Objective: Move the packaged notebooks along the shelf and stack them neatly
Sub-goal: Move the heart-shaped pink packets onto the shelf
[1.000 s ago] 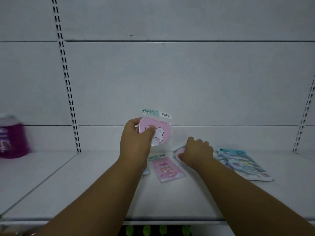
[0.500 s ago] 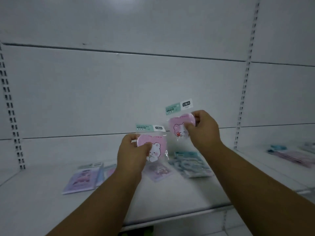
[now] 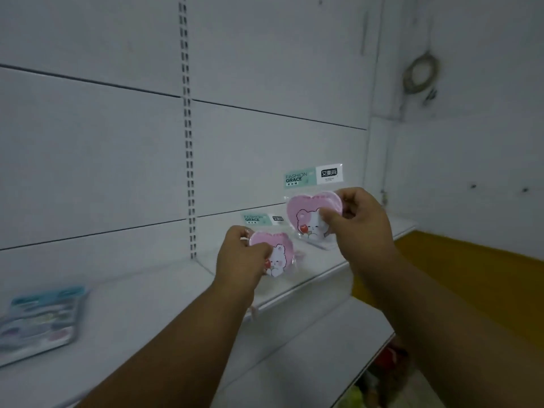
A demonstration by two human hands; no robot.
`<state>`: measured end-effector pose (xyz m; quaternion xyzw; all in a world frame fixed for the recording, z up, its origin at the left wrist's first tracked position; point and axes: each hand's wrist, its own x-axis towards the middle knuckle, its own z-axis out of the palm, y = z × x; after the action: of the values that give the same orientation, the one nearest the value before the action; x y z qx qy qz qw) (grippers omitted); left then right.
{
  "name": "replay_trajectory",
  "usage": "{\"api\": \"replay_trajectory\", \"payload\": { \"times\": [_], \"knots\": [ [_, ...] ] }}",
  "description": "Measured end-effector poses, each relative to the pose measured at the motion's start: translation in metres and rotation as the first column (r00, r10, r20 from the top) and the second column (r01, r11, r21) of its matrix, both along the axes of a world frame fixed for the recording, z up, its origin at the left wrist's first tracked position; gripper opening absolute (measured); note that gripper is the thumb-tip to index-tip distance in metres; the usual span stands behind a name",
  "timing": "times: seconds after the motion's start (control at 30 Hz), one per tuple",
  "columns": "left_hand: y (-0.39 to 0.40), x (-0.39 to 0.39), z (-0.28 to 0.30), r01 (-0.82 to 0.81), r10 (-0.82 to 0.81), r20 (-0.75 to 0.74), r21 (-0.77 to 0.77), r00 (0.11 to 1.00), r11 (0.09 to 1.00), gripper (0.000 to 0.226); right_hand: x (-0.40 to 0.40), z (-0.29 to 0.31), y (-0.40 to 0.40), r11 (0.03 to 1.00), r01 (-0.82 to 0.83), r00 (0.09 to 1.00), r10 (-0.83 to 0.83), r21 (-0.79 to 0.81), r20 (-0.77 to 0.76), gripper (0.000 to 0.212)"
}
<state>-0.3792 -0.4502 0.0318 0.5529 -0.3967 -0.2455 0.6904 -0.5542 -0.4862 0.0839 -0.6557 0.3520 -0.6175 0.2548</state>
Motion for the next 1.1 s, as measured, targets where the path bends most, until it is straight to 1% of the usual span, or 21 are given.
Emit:
{"api": "replay_trajectory", "payload": {
  "times": [0.1, 0.2, 0.3, 0.4, 0.5, 0.57, 0.63, 0.73, 0.83, 0.9, 0.97, 1.03, 1.1],
  "knots": [
    [-0.058, -0.055, 0.003, 0.048, -0.046, -0.042, 0.048, 0.998, 0.998, 0.017, -0.052, -0.003, -0.045, 0.999, 0.030, 0.999, -0.032, 0.042, 0.043, 0.021],
    [-0.115, -0.091, 0.005, 0.125, -0.121, -0.065, 0.074, 0.991, 0.989, 0.018, -0.086, -0.004, -0.094, 0.997, 0.062, 0.994, -0.066, 0.048, 0.088, 0.021],
    [-0.177, -0.112, 0.008, 0.154, -0.152, -0.032, 0.079, 0.988, 0.985, 0.016, -0.106, -0.003, -0.149, 0.995, 0.084, 0.989, -0.091, 0.062, 0.116, 0.020],
    [-0.240, -0.125, 0.011, 0.158, -0.161, 0.032, 0.078, 0.986, 0.984, 0.007, -0.121, -0.002, -0.204, 0.991, 0.117, 0.985, -0.124, 0.064, 0.118, 0.020],
    [-0.300, -0.137, 0.017, 0.156, -0.165, 0.098, 0.093, 0.981, 0.983, 0.012, -0.139, 0.004, -0.259, 0.986, 0.129, 0.981, -0.143, 0.108, 0.130, 0.022],
    [-0.334, -0.145, 0.019, 0.139, -0.154, 0.112, 0.130, 0.982, 0.982, 0.012, -0.151, 0.008, -0.294, 0.980, 0.140, 0.980, -0.158, 0.139, 0.123, 0.025],
    [-0.366, -0.151, 0.018, 0.136, -0.155, 0.100, 0.175, 0.983, 0.975, 0.005, -0.160, 0.007, -0.326, 0.979, 0.128, 0.981, -0.149, 0.161, 0.122, 0.027],
    [-0.409, -0.158, 0.011, 0.140, -0.169, 0.105, 0.238, 0.980, 0.961, 0.015, -0.168, -0.002, -0.372, 0.981, 0.067, 0.987, -0.091, 0.180, 0.130, 0.024],
    [-0.444, -0.163, 0.000, 0.088, -0.135, 0.141, 0.299, 0.981, 0.950, 0.014, -0.169, -0.009, -0.422, 0.983, -0.026, 0.994, 0.006, 0.184, 0.111, 0.021],
    [-0.465, -0.166, -0.007, 0.013, -0.084, 0.182, 0.363, 0.980, 0.932, 0.008, -0.167, -0.012, -0.455, 0.977, -0.107, 0.992, 0.092, 0.182, 0.088, 0.023],
    [-0.483, -0.167, -0.015, -0.079, -0.017, 0.229, 0.404, 0.973, 0.911, 0.008, -0.162, -0.015, -0.487, 0.962, -0.192, 0.981, 0.180, 0.195, 0.076, 0.025],
    [-0.496, -0.167, -0.022, -0.174, 0.049, 0.282, 0.438, 0.958, 0.882, 0.018, -0.158, -0.018, -0.515, 0.937, -0.276, 0.961, 0.268, 0.212, 0.065, 0.024],
    [-0.506, -0.169, -0.025, -0.279, 0.082, 0.381, 0.498, 0.921, 0.821, 0.028, -0.157, -0.022, -0.541, 0.915, -0.335, 0.942, 0.332, 0.226, 0.049, 0.023]
  ]
}}
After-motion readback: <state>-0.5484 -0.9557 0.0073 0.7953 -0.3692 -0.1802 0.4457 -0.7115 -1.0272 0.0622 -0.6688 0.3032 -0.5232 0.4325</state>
